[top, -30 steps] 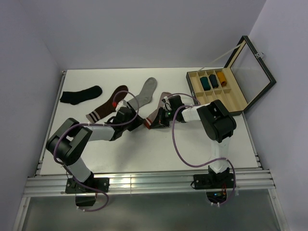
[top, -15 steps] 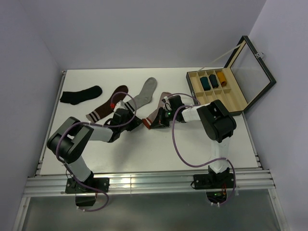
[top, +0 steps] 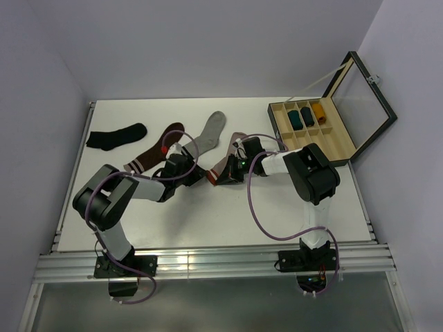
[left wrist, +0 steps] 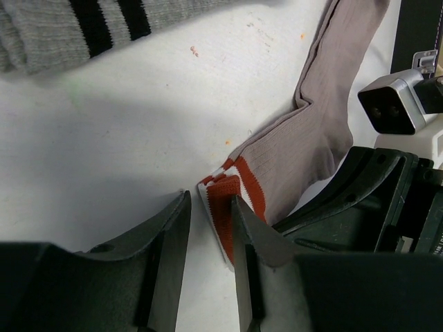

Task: Roll the socks
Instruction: Roll the sock at the center of the board.

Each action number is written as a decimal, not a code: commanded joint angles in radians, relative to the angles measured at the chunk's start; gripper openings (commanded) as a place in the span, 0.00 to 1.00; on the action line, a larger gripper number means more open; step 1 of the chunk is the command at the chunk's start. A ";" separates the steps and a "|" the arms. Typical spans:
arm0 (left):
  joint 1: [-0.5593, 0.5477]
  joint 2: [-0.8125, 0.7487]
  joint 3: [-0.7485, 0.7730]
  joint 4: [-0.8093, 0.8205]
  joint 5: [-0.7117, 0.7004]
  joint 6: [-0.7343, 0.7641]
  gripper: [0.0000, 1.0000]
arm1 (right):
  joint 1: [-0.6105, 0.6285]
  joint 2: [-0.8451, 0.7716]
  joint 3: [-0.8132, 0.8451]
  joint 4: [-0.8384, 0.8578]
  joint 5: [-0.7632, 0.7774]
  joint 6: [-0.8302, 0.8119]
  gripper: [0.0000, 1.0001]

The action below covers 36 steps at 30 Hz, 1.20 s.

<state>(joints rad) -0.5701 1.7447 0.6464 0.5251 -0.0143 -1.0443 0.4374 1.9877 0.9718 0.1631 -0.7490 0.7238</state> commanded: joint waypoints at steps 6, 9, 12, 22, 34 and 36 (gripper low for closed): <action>0.001 0.042 0.044 -0.086 0.019 -0.003 0.31 | -0.019 0.020 -0.022 -0.086 0.112 -0.044 0.00; 0.001 0.050 0.058 -0.115 0.019 -0.003 0.28 | -0.019 0.022 -0.018 -0.091 0.114 -0.046 0.00; -0.001 0.056 0.065 -0.142 0.019 -0.008 0.26 | -0.019 0.020 -0.015 -0.099 0.119 -0.047 0.00; -0.031 0.096 0.172 -0.348 -0.096 -0.007 0.34 | -0.016 -0.001 -0.010 -0.132 0.171 -0.076 0.07; -0.097 0.111 0.297 -0.566 -0.228 0.012 0.32 | 0.090 -0.288 -0.054 -0.166 0.480 -0.242 0.29; -0.102 0.114 0.309 -0.574 -0.228 0.015 0.32 | 0.119 -0.337 -0.070 -0.120 0.561 -0.306 0.30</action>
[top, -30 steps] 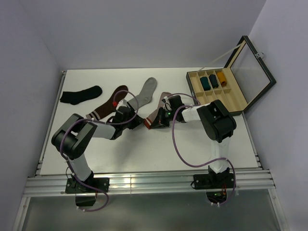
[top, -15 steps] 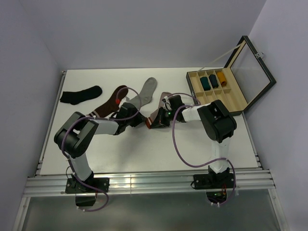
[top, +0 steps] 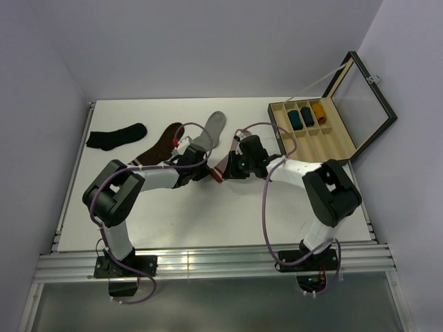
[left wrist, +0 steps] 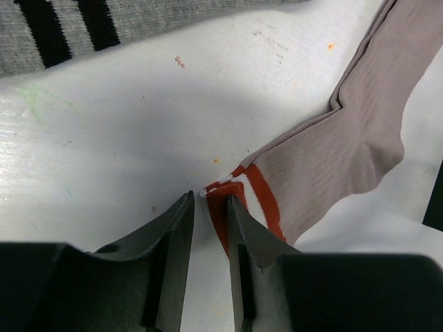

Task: Roll the socks
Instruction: Roll the sock at the center of the board.

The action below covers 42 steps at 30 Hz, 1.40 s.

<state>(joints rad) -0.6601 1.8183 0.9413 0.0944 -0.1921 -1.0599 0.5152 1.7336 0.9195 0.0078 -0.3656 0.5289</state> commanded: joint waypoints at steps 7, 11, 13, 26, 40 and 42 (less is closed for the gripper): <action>-0.015 0.052 0.044 -0.163 -0.044 0.043 0.31 | 0.169 -0.121 -0.085 0.168 0.297 -0.256 0.31; -0.015 0.050 0.047 -0.162 -0.038 0.046 0.32 | 0.189 -0.100 -0.114 0.242 0.303 -0.290 0.33; -0.015 0.052 0.048 -0.162 -0.038 0.048 0.32 | 0.195 -0.094 -0.136 0.288 0.310 -0.300 0.34; -0.015 0.070 0.065 -0.160 -0.018 0.055 0.32 | 0.207 -0.045 -0.137 0.380 0.300 -0.337 0.37; -0.015 0.072 0.067 -0.177 -0.007 0.057 0.32 | 0.209 0.043 -0.123 0.388 0.343 -0.325 0.37; -0.013 0.070 0.067 -0.183 -0.009 0.058 0.32 | 0.209 0.043 -0.119 0.380 0.359 -0.323 0.37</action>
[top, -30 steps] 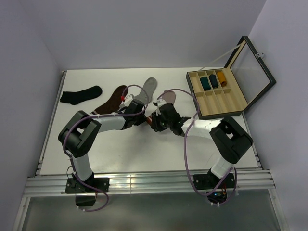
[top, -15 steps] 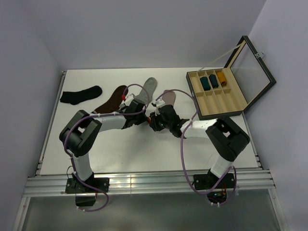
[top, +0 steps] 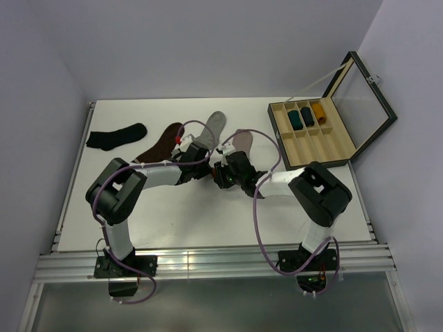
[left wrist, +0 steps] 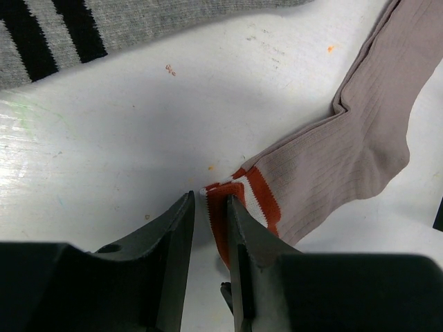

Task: Roll the socks
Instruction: Roll the sock at the center of the board.

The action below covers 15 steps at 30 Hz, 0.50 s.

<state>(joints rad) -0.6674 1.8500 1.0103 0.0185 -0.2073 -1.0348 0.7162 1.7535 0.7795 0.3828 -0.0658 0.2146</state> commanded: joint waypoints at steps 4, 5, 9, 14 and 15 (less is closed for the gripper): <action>-0.008 0.034 0.008 -0.123 -0.001 0.036 0.32 | 0.011 0.043 0.044 -0.034 0.099 -0.012 0.37; -0.008 0.034 0.010 -0.126 -0.004 0.038 0.32 | 0.012 0.046 0.053 -0.047 0.116 -0.012 0.38; -0.008 0.029 0.020 -0.156 -0.029 0.042 0.32 | 0.025 0.072 0.096 -0.134 0.141 -0.003 0.38; -0.008 0.029 0.034 -0.186 -0.053 0.033 0.32 | 0.028 0.095 0.164 -0.301 0.147 0.035 0.35; -0.006 0.028 0.036 -0.187 -0.055 0.029 0.32 | 0.028 0.095 0.170 -0.321 0.147 0.042 0.34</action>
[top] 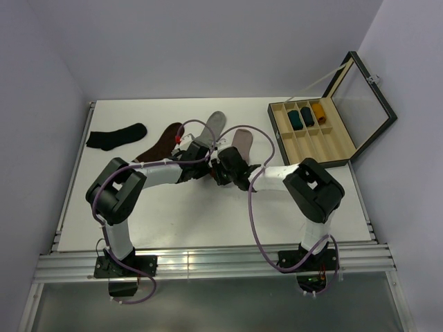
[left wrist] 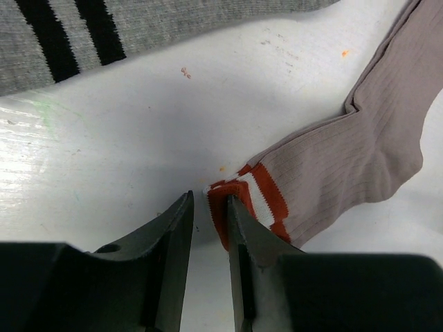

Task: Roll the socks
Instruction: Roll the sock at the center of the board.

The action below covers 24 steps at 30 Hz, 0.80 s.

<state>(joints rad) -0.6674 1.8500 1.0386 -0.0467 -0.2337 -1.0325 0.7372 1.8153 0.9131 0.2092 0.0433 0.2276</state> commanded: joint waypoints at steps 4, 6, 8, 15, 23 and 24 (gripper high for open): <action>-0.003 0.038 0.014 -0.119 -0.019 0.015 0.32 | 0.008 0.036 0.055 -0.202 -0.005 0.041 0.28; -0.004 0.041 0.020 -0.124 -0.015 0.009 0.32 | 0.008 0.036 0.061 -0.238 -0.026 0.047 0.17; -0.004 0.037 0.021 -0.124 -0.016 0.000 0.32 | 0.008 0.036 0.072 -0.261 -0.075 0.053 0.05; 0.002 -0.078 -0.049 -0.075 -0.044 -0.043 0.41 | -0.065 0.024 0.058 -0.251 -0.389 0.211 0.00; 0.005 -0.227 -0.143 -0.056 -0.053 -0.096 0.55 | -0.217 0.053 -0.071 0.011 -0.729 0.523 0.00; 0.003 -0.257 -0.172 -0.050 -0.046 -0.104 0.56 | -0.229 0.058 -0.086 0.044 -0.765 0.556 0.00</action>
<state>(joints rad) -0.6647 1.6772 0.9112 -0.1024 -0.2604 -1.0946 0.5392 1.8423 0.8787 0.1509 -0.5499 0.6178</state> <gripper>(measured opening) 0.552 0.028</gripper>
